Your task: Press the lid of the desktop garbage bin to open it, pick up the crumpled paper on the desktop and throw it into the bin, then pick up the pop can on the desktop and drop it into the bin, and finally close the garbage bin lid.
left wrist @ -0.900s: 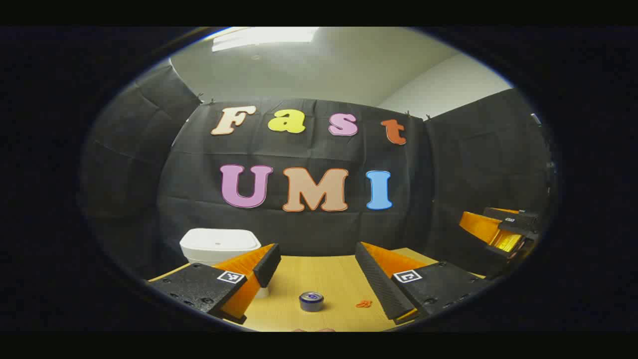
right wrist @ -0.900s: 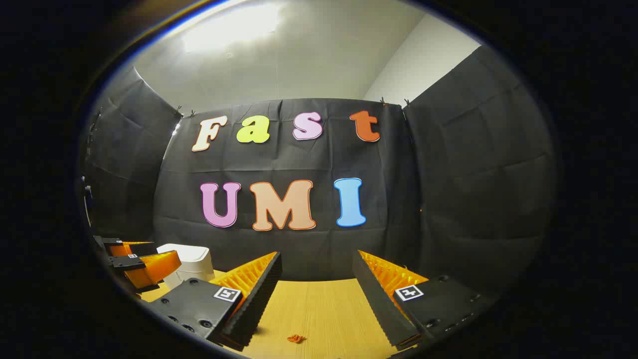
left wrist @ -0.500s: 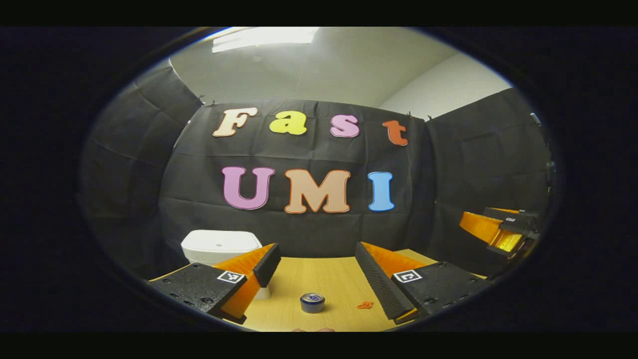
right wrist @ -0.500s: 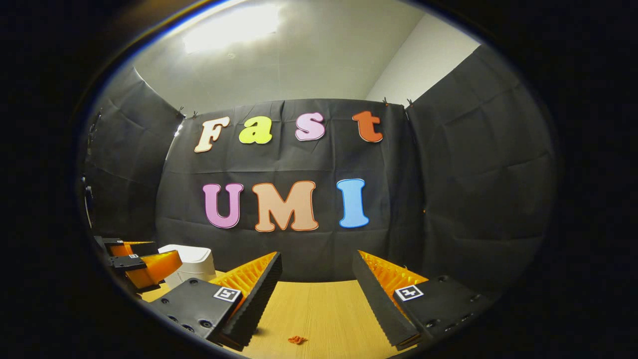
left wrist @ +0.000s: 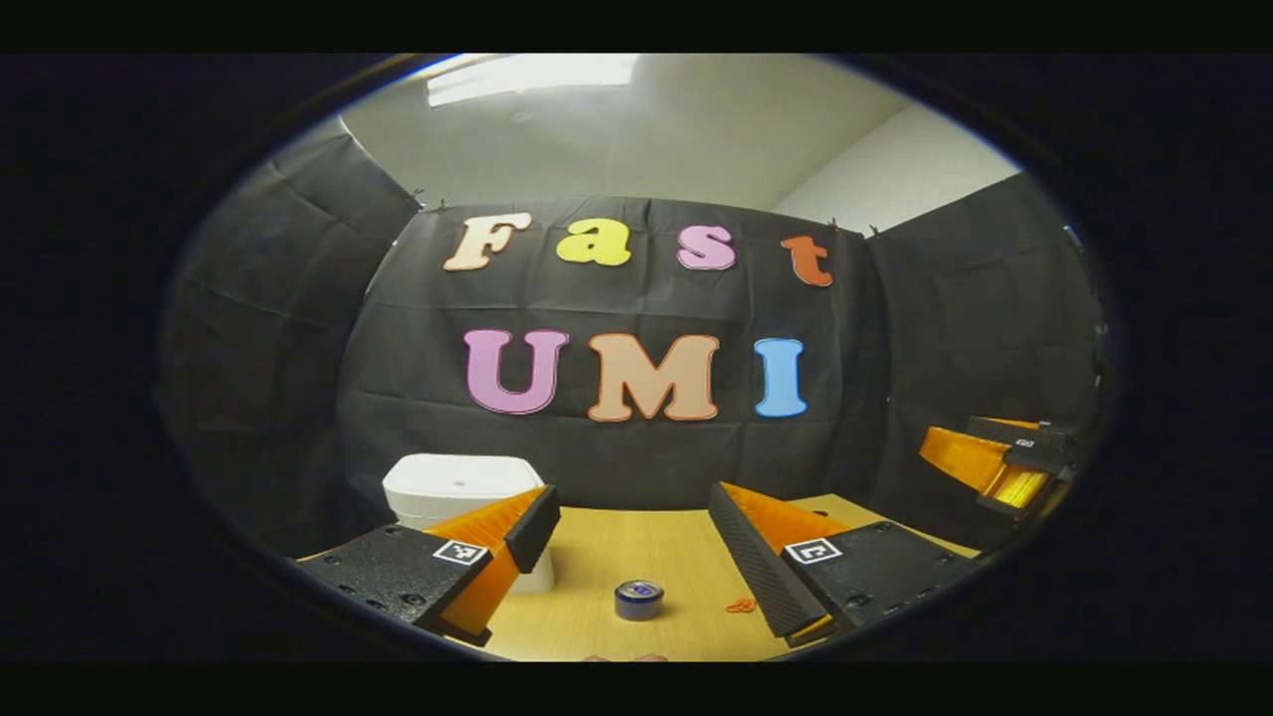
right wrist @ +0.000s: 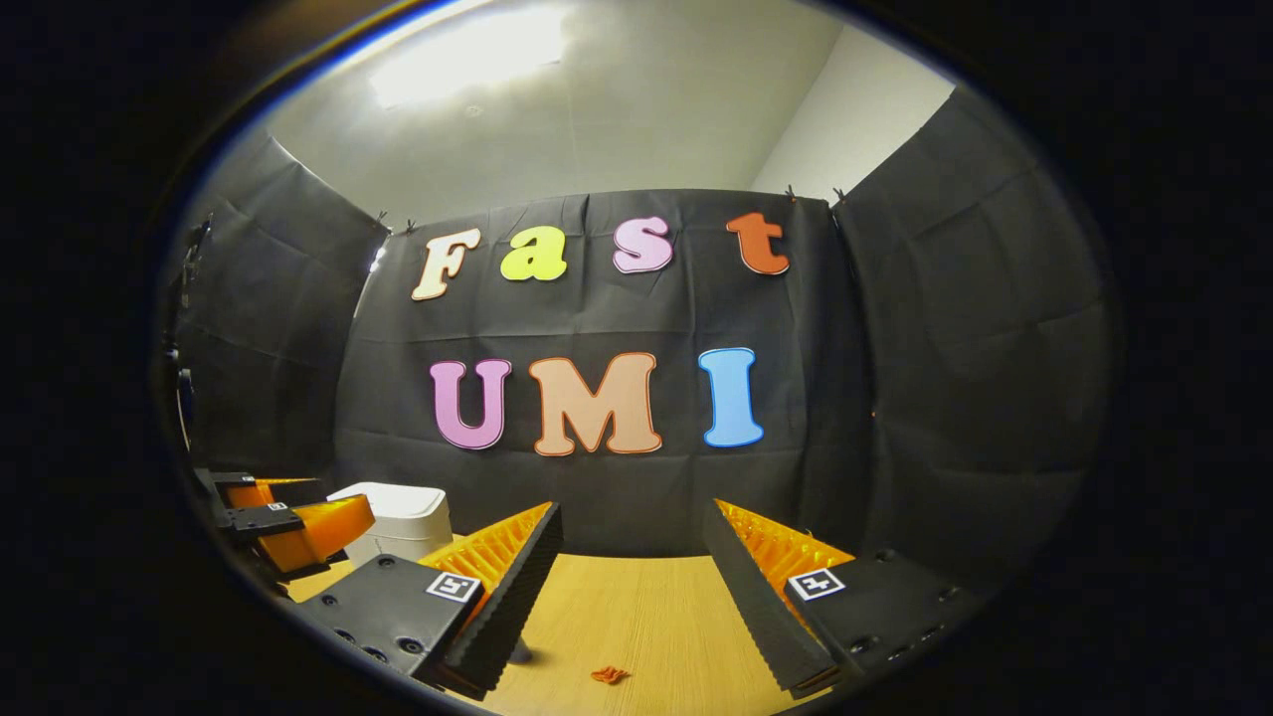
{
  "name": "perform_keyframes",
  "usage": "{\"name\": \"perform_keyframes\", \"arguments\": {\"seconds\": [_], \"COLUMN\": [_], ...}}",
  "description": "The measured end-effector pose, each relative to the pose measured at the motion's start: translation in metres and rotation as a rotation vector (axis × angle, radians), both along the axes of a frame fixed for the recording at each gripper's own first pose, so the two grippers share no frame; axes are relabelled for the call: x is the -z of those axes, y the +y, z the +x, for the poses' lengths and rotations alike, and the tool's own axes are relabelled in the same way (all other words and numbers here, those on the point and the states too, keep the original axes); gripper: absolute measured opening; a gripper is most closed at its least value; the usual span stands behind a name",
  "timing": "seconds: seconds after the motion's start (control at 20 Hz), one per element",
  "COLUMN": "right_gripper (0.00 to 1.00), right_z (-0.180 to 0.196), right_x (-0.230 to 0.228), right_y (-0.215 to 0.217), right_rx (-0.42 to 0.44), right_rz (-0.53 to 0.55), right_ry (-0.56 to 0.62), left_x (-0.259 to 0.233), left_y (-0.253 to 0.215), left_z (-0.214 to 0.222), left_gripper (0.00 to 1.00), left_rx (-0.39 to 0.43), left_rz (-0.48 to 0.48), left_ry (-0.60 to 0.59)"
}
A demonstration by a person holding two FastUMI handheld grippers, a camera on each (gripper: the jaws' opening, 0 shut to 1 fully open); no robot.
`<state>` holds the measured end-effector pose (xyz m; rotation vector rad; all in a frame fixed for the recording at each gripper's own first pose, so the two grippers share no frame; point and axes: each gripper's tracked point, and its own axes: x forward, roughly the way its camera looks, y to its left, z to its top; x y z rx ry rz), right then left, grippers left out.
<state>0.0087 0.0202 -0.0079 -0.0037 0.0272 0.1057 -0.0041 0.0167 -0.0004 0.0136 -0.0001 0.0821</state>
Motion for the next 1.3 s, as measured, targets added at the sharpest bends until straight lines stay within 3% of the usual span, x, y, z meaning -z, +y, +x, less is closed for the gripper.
{"name": "perform_keyframes", "arguments": {"seconds": [0.8,1.3], "right_gripper": [0.96,0.96], "right_z": [0.014,0.022], "right_x": [0.018,0.024], "right_y": [0.008,-0.001], "right_rx": [-0.033,-0.128], "right_rz": [0.018,0.030], "right_ry": [0.050,0.060], "left_x": [-0.010,-0.010], "left_y": [0.020,0.023], "left_z": [0.005,0.008], "left_gripper": [0.92,0.92], "left_rx": [-0.082,-0.169], "left_rz": [0.043,0.065], "left_ry": [-0.013,-0.018]}}
